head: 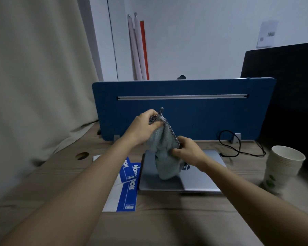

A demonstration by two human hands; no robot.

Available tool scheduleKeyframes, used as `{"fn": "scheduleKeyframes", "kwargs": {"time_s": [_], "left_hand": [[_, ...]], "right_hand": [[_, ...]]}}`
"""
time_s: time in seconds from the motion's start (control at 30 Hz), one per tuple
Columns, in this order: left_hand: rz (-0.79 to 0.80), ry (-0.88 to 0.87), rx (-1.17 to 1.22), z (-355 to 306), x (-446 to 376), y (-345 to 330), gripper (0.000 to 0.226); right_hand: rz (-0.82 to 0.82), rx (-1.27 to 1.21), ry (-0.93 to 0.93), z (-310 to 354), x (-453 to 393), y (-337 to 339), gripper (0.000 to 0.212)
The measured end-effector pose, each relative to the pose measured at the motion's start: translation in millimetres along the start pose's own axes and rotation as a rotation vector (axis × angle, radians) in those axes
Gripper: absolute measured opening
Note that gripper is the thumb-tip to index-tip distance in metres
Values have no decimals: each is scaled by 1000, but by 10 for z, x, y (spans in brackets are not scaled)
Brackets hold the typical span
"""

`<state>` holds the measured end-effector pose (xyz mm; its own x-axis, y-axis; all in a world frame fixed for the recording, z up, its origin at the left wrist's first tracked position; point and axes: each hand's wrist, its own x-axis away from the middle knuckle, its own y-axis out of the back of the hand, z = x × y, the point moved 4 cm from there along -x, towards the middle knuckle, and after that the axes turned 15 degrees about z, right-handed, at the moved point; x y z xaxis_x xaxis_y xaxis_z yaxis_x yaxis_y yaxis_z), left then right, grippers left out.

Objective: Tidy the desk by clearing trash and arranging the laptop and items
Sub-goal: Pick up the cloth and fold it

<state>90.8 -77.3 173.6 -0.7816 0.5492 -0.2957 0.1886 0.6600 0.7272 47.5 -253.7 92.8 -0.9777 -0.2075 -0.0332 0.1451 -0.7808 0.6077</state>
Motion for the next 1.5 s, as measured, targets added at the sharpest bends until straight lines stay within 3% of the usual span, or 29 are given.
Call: {"fn": "scheduleKeyframes", "kwargs": {"time_s": [0.2, 0.4, 0.57, 0.67, 0.87, 0.97, 1.07, 1.13, 1.2, 1.3, 1.4, 1.5], "left_hand": [[2, 45, -63, -103, 311, 269, 11], [-26, 202, -47, 194, 632, 142, 20], [31, 303, 77, 347, 783, -239, 22], [93, 256, 130, 242, 808, -541, 19], [309, 131, 188, -113, 808, -1114, 24], [420, 115, 238, -165, 846, -1297, 26], [450, 113, 230, -134, 894, -1363, 28], [486, 111, 203, -103, 934, -1400, 29], [505, 112, 189, -54, 973, -1430, 26], [391, 138, 176, 58, 999, -1373, 20], [261, 243, 234, 234, 1036, -1274, 36], [286, 312, 349, 345, 1106, -1271, 56]], "right_hand": [[205, -144, -2, 11, 353, 54, 22], [264, -195, -131, -239, 667, 93, 15], [180, -338, -230, -405, 819, -33, 27], [146, -381, -268, -446, 847, -136, 41], [83, -594, -320, -478, 823, -257, 37], [19, -704, -356, -532, 848, -230, 64], [78, -788, -390, -644, 847, -222, 95], [109, -722, -377, -680, 885, -205, 85], [126, -556, -338, -697, 916, -179, 57], [99, -506, -316, -753, 916, -174, 25], [107, -591, -246, -708, 942, -158, 9], [156, -650, -167, -628, 962, -155, 8]]}}
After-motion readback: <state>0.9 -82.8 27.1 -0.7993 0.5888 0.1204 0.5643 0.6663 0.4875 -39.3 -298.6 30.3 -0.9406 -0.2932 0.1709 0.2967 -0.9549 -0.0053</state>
